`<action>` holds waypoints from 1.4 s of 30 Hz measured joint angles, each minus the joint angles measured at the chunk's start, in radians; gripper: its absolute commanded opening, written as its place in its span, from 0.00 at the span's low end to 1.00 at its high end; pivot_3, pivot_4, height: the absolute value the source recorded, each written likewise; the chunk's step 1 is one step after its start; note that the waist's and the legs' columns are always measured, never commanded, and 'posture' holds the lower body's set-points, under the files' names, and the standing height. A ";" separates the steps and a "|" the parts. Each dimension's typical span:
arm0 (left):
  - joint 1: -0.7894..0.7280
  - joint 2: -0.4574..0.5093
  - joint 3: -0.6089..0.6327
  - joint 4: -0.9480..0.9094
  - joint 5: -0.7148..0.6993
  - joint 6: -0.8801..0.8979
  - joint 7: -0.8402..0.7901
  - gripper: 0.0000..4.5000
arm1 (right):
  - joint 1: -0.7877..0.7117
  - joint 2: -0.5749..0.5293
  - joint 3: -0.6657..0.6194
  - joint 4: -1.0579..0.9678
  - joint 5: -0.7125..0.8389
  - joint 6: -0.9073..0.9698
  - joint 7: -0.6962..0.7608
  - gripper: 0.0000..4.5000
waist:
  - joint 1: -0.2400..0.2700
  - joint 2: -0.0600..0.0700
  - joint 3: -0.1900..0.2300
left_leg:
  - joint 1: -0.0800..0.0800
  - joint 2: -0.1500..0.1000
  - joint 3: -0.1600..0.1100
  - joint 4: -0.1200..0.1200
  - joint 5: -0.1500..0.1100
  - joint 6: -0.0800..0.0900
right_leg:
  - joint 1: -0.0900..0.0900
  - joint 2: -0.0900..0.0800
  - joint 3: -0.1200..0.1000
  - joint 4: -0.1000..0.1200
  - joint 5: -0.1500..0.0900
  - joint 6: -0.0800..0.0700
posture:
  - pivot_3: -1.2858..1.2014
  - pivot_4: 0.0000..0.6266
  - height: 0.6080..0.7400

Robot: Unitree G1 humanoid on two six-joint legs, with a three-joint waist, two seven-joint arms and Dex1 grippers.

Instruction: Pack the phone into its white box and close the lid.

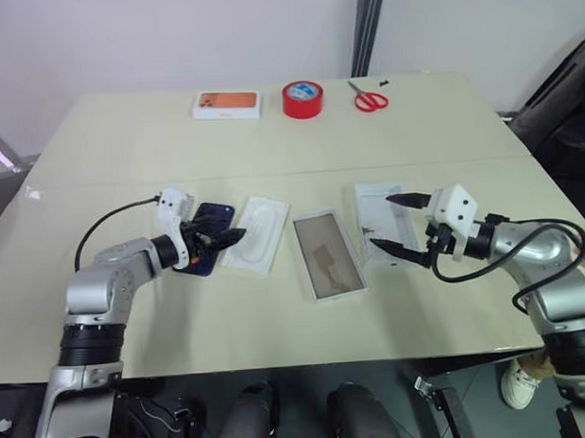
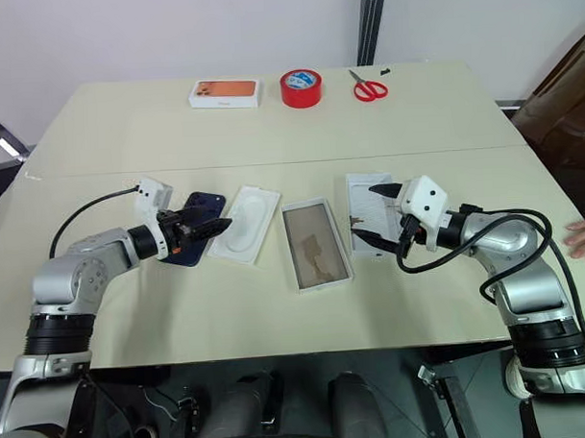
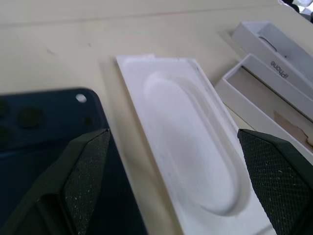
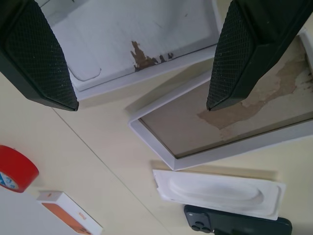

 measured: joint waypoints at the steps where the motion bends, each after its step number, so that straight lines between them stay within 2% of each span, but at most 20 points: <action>1: 0.000 -0.005 -0.004 0.000 -0.005 0.025 0.004 0.97 | 0.000 0.003 0.003 0.000 -0.001 0.000 0.000 0.98 | 0.000 0.000 0.000 | 0.000 0.000 0.000 0.000 0.000 0.000 | 0.000 0.000 0.000 0.000 0.000 0.000 | 0.52 0.24 0.95; 11: -0.073 -0.042 0.016 0.039 -0.065 0.179 0.064 0.97 | 0.001 0.021 0.014 0.009 -0.012 -0.008 -0.006 0.98 | -0.001 0.000 0.000 | 0.000 0.000 0.000 0.000 0.002 -0.004 | 0.000 0.000 0.000 0.000 0.000 0.000 | 0.52 0.24 0.95; 23: -0.115 -0.055 -0.015 0.052 -0.030 0.186 0.106 0.97 | 0.010 0.023 0.014 0.010 -0.021 -0.015 -0.017 0.98 | -0.001 0.000 0.000 | 0.000 0.000 0.000 0.000 0.003 -0.005 | 0.000 0.000 0.000 0.000 0.000 0.000 | 0.52 0.24 0.95; 34: -0.115 -0.009 0.018 0.041 -0.037 0.204 0.110 0.97 | 0.009 0.037 0.017 0.010 -0.022 -0.016 -0.023 0.98 | 0.001 0.000 0.000 | 0.000 0.000 0.000 0.000 0.003 -0.004 | 0.000 0.000 0.000 0.000 0.000 0.000 | 0.52 0.24 0.95; 42: -0.109 -0.037 0.014 0.033 -0.065 0.245 0.104 0.97 | 0.001 0.039 0.024 0.010 -0.024 -0.016 -0.026 0.98 | 0.000 0.000 0.000 | 0.000 0.000 0.000 0.000 0.003 -0.004 | 0.000 0.000 0.000 0.000 0.000 0.000 | 0.52 0.24 0.95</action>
